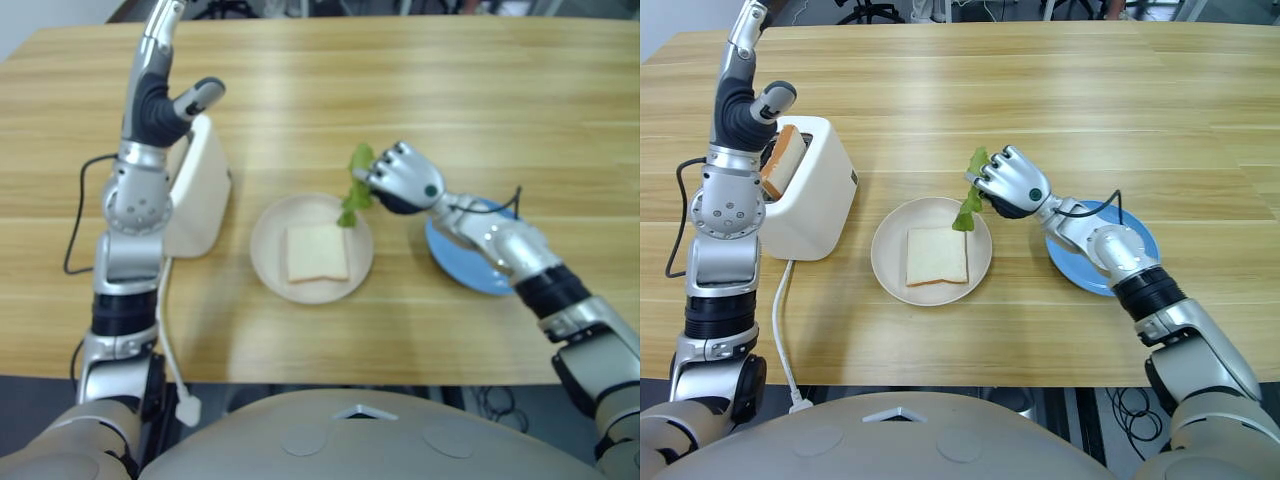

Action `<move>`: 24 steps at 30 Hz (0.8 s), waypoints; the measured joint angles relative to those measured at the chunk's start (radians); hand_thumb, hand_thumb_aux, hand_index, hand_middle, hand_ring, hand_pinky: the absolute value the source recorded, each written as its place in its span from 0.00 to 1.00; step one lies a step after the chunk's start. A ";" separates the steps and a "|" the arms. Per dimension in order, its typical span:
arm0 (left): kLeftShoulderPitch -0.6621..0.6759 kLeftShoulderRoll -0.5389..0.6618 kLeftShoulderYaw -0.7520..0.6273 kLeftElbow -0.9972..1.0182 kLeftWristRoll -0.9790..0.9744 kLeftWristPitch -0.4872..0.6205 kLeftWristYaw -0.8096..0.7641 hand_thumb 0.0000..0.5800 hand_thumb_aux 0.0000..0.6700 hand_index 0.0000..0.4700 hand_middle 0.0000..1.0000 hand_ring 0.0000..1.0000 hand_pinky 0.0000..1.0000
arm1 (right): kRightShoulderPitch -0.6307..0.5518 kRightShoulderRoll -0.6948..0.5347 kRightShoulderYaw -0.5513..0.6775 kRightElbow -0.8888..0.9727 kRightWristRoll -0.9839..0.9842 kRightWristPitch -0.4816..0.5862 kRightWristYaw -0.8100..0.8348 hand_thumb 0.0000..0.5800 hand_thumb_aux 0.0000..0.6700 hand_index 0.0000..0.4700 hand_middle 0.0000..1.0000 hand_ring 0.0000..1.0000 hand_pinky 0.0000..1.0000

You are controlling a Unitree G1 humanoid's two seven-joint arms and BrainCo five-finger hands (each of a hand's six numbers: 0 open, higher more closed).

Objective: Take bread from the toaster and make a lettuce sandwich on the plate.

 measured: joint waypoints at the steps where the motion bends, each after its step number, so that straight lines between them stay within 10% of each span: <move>1: 0.000 0.000 0.000 0.004 0.000 -0.002 0.001 0.00 0.00 0.00 0.00 0.00 0.00 | -0.008 0.017 0.009 0.003 0.000 -0.004 0.000 1.00 1.00 0.98 1.00 1.00 1.00; 24: -0.027 -0.008 -0.020 0.047 0.015 -0.017 0.019 0.00 0.00 0.00 0.00 0.00 0.00 | -0.031 0.133 0.048 0.021 0.028 -0.037 0.008 1.00 1.00 0.98 1.00 1.00 1.00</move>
